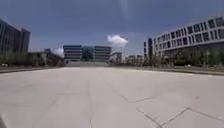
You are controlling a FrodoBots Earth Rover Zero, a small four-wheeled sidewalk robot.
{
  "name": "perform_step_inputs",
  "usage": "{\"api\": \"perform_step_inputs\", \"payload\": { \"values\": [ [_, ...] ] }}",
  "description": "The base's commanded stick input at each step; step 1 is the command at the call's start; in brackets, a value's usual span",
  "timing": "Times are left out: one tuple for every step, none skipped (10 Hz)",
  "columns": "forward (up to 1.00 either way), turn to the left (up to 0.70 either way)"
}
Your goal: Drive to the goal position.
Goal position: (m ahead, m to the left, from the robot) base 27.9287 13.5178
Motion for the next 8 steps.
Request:
{"api": "perform_step_inputs", "payload": {
  "values": [
    [0.85,0.00],
    [0.85,0.00],
    [0.85,0.00],
    [0.85,0.00],
    [0.85,0.00],
    [0.85,0.00],
    [0.85,0.01],
    [0.85,0.02]
  ]
}}
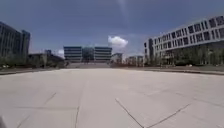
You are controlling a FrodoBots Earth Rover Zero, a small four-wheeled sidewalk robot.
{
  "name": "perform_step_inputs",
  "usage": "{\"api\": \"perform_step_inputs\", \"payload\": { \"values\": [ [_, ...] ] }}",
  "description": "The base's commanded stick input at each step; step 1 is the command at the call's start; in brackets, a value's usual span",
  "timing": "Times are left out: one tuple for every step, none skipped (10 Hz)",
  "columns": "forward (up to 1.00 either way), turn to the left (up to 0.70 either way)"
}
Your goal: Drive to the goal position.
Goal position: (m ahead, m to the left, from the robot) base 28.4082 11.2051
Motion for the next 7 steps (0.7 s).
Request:
{"api": "perform_step_inputs", "payload": {
  "values": [
    [0.85,0.31],
    [0.85,0.34],
    [0.85,0.34],
    [0.85,0.34],
    [0.85,0.34],
    [0.85,0.00],
    [0.85,0.00]
  ]
}}
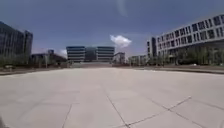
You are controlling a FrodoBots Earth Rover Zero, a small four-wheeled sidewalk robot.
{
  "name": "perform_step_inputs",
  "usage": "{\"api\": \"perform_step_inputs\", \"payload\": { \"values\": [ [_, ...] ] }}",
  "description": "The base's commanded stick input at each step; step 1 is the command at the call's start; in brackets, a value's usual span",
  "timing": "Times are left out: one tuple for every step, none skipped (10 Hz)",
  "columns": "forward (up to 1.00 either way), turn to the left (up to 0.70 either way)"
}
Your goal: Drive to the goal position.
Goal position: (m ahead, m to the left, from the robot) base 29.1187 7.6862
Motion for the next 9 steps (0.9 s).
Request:
{"api": "perform_step_inputs", "payload": {
  "values": [
    [0.85,0.00],
    [0.85,0.00],
    [0.85,0.00],
    [0.85,0.00],
    [0.85,0.00],
    [0.85,0.00],
    [0.85,0.00],
    [0.85,0.00],
    [0.85,0.00]
  ]
}}
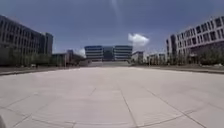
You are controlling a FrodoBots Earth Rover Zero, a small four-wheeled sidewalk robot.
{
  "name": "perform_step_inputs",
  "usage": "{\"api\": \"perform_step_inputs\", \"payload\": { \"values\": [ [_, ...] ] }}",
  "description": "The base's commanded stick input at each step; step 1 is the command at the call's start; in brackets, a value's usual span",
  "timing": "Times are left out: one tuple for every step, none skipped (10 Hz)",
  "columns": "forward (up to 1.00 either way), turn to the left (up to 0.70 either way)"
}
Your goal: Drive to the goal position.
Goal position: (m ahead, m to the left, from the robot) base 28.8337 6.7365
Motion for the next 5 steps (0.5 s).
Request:
{"api": "perform_step_inputs", "payload": {
  "values": [
    [0.85,0.00],
    [0.85,0.00],
    [0.85,0.00],
    [0.85,0.00],
    [0.85,0.00]
  ]
}}
